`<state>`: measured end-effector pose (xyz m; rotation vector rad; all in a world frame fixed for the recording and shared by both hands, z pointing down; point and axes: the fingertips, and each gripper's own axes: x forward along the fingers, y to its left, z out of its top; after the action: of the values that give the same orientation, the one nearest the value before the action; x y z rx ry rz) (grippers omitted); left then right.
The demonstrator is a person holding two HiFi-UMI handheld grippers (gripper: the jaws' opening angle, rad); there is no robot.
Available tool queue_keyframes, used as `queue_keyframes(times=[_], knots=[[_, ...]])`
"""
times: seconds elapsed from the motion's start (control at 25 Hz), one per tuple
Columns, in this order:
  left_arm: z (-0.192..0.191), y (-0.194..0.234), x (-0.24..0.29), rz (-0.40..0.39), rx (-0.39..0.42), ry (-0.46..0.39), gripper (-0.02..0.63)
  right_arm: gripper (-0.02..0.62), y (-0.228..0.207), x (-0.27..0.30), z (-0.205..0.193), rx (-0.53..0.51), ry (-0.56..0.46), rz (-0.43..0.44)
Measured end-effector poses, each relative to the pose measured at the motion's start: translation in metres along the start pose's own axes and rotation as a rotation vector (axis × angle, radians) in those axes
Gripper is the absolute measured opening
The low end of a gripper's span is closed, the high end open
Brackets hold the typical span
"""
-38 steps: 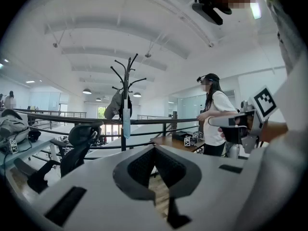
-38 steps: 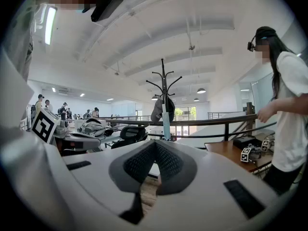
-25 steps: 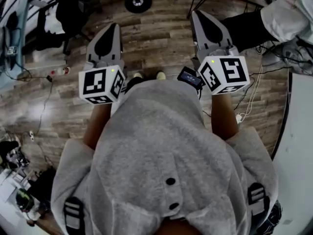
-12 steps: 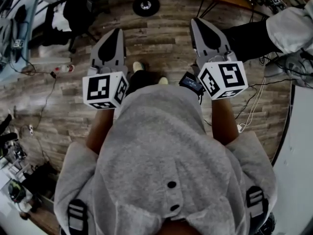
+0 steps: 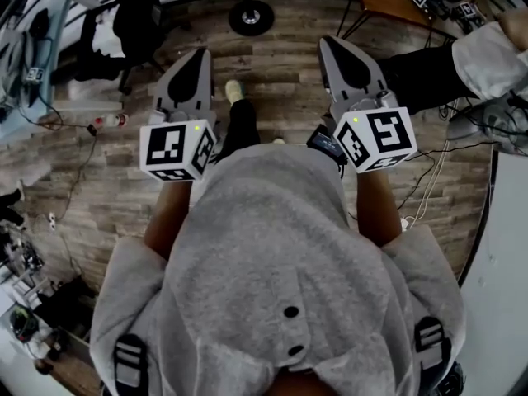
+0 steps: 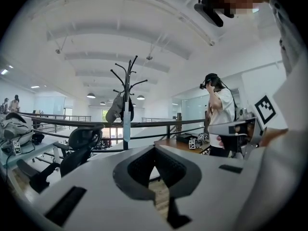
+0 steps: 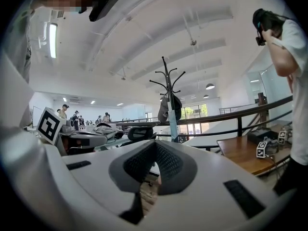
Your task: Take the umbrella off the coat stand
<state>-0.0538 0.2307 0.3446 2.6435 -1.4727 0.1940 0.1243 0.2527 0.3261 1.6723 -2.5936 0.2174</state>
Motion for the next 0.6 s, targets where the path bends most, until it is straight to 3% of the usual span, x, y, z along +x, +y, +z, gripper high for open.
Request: queue_keyframes(times=[0.6], knots=[[-0.009, 0.051, 0.059, -0.008, -0.008, 0.013, 0.015, 0.011, -0.012, 0.08, -0.006, -0.021, 0.034, 0.027]])
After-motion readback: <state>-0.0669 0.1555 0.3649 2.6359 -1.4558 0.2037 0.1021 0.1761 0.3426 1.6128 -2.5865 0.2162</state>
